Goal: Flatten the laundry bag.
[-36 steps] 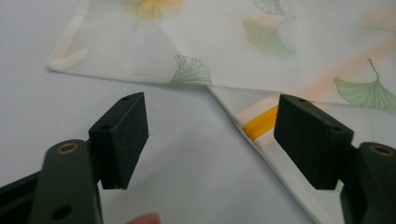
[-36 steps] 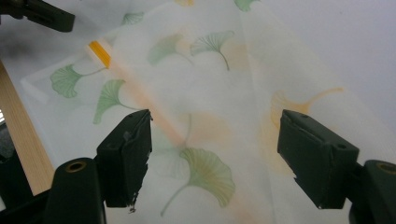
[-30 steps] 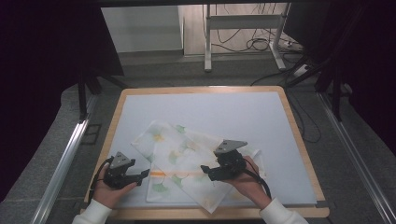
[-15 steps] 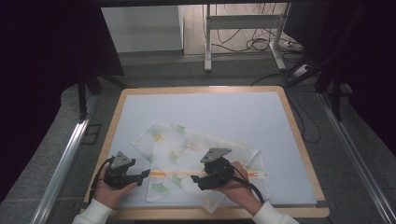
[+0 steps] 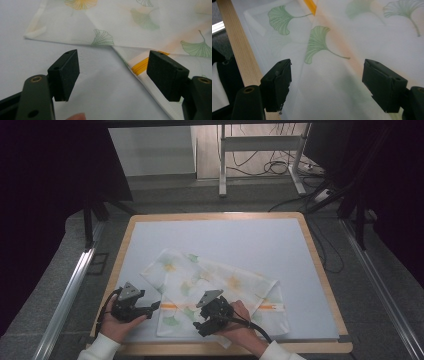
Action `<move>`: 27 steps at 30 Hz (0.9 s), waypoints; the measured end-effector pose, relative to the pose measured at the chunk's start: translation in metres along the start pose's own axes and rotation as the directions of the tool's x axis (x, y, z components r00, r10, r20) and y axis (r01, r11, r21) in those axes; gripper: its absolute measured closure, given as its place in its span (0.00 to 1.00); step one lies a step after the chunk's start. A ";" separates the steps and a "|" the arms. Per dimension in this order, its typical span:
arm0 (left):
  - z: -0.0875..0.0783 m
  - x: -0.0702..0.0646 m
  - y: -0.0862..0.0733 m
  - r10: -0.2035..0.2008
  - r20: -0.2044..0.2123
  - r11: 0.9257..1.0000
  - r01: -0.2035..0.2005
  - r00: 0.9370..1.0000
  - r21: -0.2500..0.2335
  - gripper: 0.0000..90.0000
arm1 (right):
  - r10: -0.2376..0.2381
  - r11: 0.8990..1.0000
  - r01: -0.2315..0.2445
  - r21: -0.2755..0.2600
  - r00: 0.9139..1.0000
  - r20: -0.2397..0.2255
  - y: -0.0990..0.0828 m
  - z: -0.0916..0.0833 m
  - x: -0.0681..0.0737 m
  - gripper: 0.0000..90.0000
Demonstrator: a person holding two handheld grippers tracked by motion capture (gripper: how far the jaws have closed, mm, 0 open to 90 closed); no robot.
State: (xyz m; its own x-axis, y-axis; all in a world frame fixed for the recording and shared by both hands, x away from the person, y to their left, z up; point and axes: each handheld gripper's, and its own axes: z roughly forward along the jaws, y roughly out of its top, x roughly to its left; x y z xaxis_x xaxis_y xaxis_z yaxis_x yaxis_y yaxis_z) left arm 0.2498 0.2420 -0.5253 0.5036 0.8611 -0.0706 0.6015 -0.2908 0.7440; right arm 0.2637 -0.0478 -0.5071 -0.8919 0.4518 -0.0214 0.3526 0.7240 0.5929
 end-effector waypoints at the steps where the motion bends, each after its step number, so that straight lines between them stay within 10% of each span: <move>1: 0.000 0.000 0.000 0.001 -0.002 1.000 -0.001 1.000 0.000 0.29 | -0.008 1.000 0.008 0.007 1.000 -0.002 0.000 0.002 0.002 0.26; 27: 0.001 0.001 -0.001 -0.001 -0.022 1.000 0.001 1.000 0.001 0.27 | -0.018 0.996 0.015 0.085 0.999 0.032 -0.004 0.012 0.006 0.42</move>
State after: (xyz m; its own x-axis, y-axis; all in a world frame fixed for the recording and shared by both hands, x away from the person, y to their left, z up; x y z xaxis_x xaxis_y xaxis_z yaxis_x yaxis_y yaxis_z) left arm 0.2502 0.2430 -0.5267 0.4894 0.8702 -0.0567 0.6025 -0.2904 0.7434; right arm 0.2602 -0.0415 -0.5194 -0.8885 0.4553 -0.0576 0.3620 0.7723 0.5220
